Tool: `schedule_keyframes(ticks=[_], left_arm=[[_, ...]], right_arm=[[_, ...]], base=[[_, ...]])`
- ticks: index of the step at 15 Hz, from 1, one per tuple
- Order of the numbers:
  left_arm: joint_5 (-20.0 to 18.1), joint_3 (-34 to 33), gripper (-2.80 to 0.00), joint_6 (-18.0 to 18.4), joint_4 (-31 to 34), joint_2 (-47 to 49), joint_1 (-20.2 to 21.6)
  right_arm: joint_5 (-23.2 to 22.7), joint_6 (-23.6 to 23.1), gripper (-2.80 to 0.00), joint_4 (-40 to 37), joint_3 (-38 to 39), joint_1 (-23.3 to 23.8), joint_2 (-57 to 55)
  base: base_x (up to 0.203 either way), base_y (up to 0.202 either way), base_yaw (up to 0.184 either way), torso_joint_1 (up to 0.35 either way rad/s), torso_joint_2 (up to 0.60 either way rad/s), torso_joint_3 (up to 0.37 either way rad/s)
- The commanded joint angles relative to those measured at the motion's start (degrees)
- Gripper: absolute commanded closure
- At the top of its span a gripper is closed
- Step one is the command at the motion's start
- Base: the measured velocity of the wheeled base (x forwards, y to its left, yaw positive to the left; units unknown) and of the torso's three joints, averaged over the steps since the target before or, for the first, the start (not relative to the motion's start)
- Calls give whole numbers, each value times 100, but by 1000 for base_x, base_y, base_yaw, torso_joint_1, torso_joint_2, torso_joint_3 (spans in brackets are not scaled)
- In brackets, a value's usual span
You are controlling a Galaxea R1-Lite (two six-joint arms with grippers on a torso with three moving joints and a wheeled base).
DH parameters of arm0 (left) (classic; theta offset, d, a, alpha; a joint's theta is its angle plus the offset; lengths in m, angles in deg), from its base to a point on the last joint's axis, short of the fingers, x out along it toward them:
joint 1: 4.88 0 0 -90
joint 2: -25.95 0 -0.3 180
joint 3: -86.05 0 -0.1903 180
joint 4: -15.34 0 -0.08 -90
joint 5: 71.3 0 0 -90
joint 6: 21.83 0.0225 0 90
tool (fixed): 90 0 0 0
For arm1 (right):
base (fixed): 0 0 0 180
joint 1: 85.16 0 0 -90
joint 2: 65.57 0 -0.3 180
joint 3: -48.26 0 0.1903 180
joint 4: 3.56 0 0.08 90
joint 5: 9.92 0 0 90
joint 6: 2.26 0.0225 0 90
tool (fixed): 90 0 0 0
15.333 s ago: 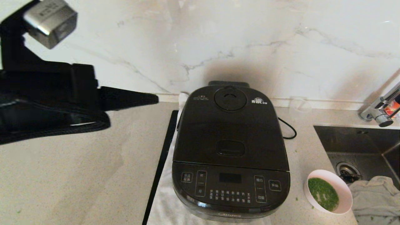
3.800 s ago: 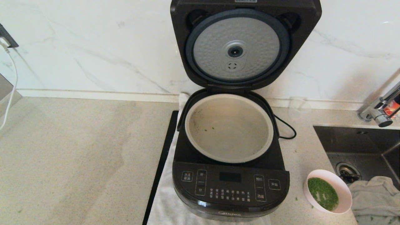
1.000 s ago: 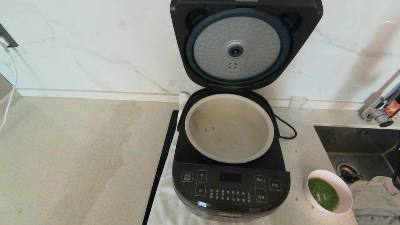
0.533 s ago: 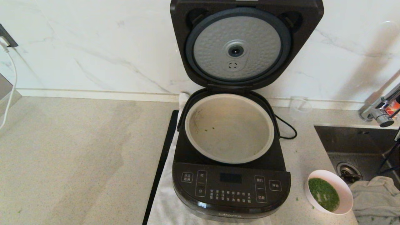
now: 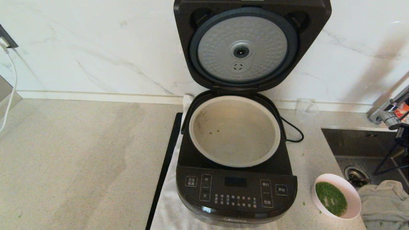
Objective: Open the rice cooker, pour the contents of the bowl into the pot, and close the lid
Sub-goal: Turn on the tap
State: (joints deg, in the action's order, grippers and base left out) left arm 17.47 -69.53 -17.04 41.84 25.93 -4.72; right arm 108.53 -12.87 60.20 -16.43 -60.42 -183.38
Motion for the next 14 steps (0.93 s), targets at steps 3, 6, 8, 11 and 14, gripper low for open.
schedule_keyframes(ticks=[3, 6, 8, 11, 14], left_arm=[[0, 1, 0, 11, 3, -6, 2], [0, 1, 0, 4, 3, -6, 2], [0, 1, 0, 4, 3, -6, 2], [0, 1, 0, 5, 3, -6, 2], [0, 1, 0, 8, 3, -6, 2]], right_arm=[[132, -101, 0, 54, -483, -56, -451], [193, -204, 0, 54, -825, -99, -677], [273, -352, 0, 54, -1060, -102, -859], [370, -562, 0, 54, -1449, -98, -1084], [380, -778, 0, 54, -1780, -101, -1305]], base=[[0, 0, 0, 0, 0, 0], [0, 0, 0, 0, 0, 0], [0, 0, 0, 0, 0, 0], [0, 0, 0, 0, 0, 0], [0, 0, 0, 0, 0, 0]])
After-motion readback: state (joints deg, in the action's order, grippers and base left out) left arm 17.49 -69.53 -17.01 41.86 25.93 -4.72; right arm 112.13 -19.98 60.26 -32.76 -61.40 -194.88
